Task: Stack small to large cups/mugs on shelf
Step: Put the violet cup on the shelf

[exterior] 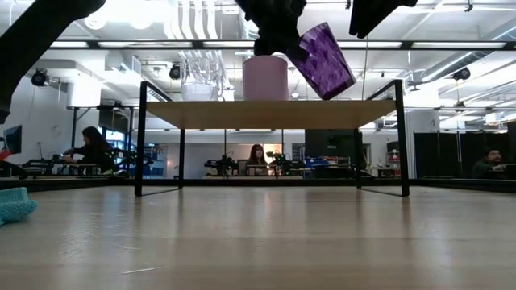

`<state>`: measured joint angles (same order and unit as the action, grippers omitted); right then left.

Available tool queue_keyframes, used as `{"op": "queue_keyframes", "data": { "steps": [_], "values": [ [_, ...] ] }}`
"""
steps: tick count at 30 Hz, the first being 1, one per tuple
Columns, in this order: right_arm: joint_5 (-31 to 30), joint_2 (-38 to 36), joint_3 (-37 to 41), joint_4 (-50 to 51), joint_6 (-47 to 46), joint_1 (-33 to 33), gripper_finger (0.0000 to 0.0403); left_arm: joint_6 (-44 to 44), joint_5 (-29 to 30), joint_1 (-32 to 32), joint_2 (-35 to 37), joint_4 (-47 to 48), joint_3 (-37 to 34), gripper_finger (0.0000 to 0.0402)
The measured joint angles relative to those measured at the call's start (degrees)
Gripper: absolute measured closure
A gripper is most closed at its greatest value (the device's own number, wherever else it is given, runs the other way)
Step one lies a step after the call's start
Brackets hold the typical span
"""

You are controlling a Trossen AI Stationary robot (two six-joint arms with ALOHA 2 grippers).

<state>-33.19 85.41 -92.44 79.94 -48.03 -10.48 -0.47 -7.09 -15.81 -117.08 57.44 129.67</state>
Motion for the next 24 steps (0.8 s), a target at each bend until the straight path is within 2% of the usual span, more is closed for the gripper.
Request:
{"op": "queue_keyframes", "data": {
  "steps": [9,18,24],
  "values": [
    [0.0,0.0,0.0,-0.4,0.0,0.0,0.0285,0.0,-0.2,0.0,0.0,-1.3,-2.6,0.0402],
    [0.1,0.0,0.0,-0.6,0.2,0.0,0.0285,-0.5,-0.3,0.0,0.1,-1.5,-1.7,0.0401],
    [0.4,0.0,0.3,-0.7,-0.2,0.2,0.0284,-1.4,-0.3,0.0,0.3,-1.5,-1.5,0.0380]
  ]
}}
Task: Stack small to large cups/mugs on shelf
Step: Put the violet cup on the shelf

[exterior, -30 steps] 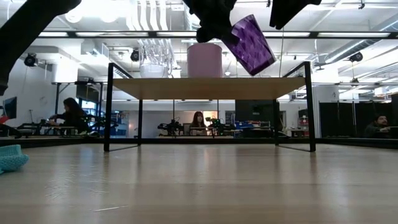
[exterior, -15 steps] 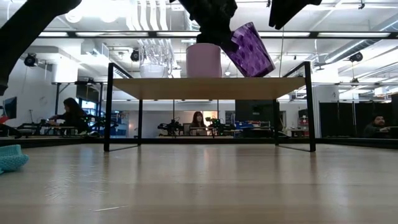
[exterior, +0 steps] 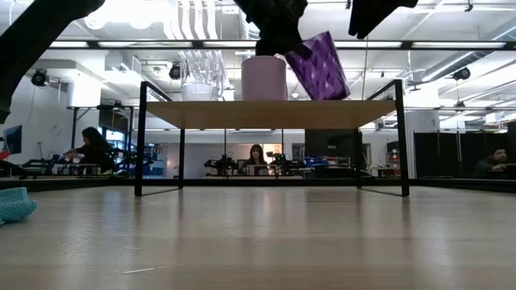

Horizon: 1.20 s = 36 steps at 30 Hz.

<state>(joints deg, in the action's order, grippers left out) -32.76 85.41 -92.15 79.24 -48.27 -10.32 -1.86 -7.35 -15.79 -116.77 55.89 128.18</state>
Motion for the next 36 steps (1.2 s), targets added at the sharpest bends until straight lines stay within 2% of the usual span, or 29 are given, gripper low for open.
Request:
{"op": "queue_keyframes", "data": {
  "steps": [16,36],
  "values": [
    [1.4,0.0,4.2,-0.7,-2.7,1.0,0.0284,0.0,0.0,0.0,0.3,-3.5,0.1,0.0373],
    [1.3,-0.3,4.3,-0.1,-2.8,1.0,0.0284,0.0,0.2,-0.5,0.3,-7.4,-0.2,0.0372]
  ]
}}
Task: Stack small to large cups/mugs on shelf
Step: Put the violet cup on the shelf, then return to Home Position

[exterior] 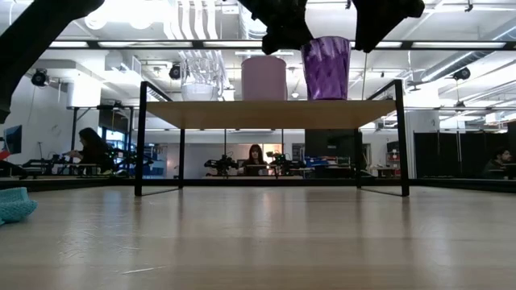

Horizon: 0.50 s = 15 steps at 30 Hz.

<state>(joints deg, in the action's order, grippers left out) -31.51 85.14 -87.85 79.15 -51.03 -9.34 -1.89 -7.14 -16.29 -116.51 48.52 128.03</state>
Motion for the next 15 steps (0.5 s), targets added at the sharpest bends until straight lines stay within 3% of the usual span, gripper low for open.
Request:
{"op": "queue_keyframes", "data": {
  "steps": [9,15],
  "values": [
    [1.1,-2.1,-3.9,0.3,1.6,-0.4,0.0285,0.0,0.1,-0.4,1.3,-0.7,0.7,0.0372],
    [5.9,-3.6,-12.4,1.1,7.4,-0.8,0.0285,0.0,0.1,-0.4,9.4,-0.9,1.1,0.0372]
  ]
}}
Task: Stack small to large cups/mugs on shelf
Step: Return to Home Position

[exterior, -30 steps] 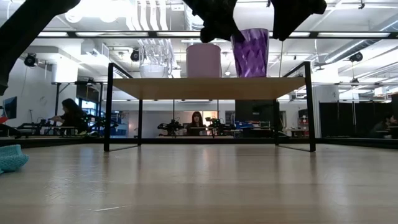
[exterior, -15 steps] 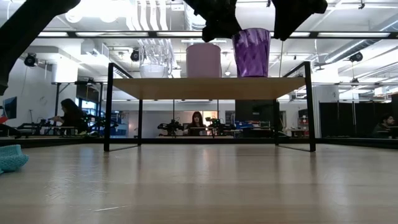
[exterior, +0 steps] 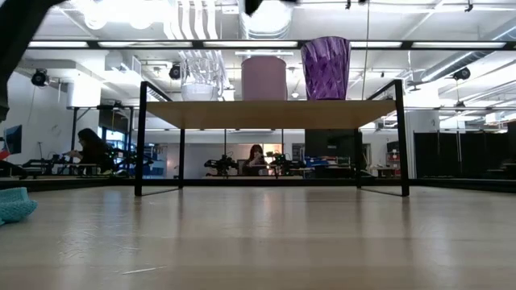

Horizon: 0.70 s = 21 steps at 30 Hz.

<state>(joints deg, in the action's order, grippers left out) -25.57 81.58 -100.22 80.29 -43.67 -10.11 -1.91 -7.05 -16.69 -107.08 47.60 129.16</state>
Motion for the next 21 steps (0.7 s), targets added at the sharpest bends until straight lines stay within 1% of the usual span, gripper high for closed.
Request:
{"op": "queue_keyframes", "data": {
  "steps": [5,11,15,17,21],
  "values": [
    [0.2,-0.7,-8.4,-0.1,4.6,-0.1,0.0285,0.0,0.1,0.0,9.2,0.9,-0.2,0.0372],
    [0.2,-0.7,-17.0,-0.1,4.8,-0.1,0.0285,0.0,0.1,0.0,18.9,1.1,-0.2,0.0372],
    [0.1,-0.7,-20.3,0.0,7.5,-0.1,0.0285,0.1,0.2,0.0,24.1,1.8,-0.2,0.0372],
    [0.1,-0.8,-21.1,0.0,9.6,-0.1,0.0285,0.4,0.2,0.1,26.3,3.6,-0.2,0.0372],
    [0.1,-1.0,-21.2,0.0,11.4,-0.1,0.0285,6.4,0.2,0.1,29.7,6.8,-0.7,0.0372]
  ]
}}
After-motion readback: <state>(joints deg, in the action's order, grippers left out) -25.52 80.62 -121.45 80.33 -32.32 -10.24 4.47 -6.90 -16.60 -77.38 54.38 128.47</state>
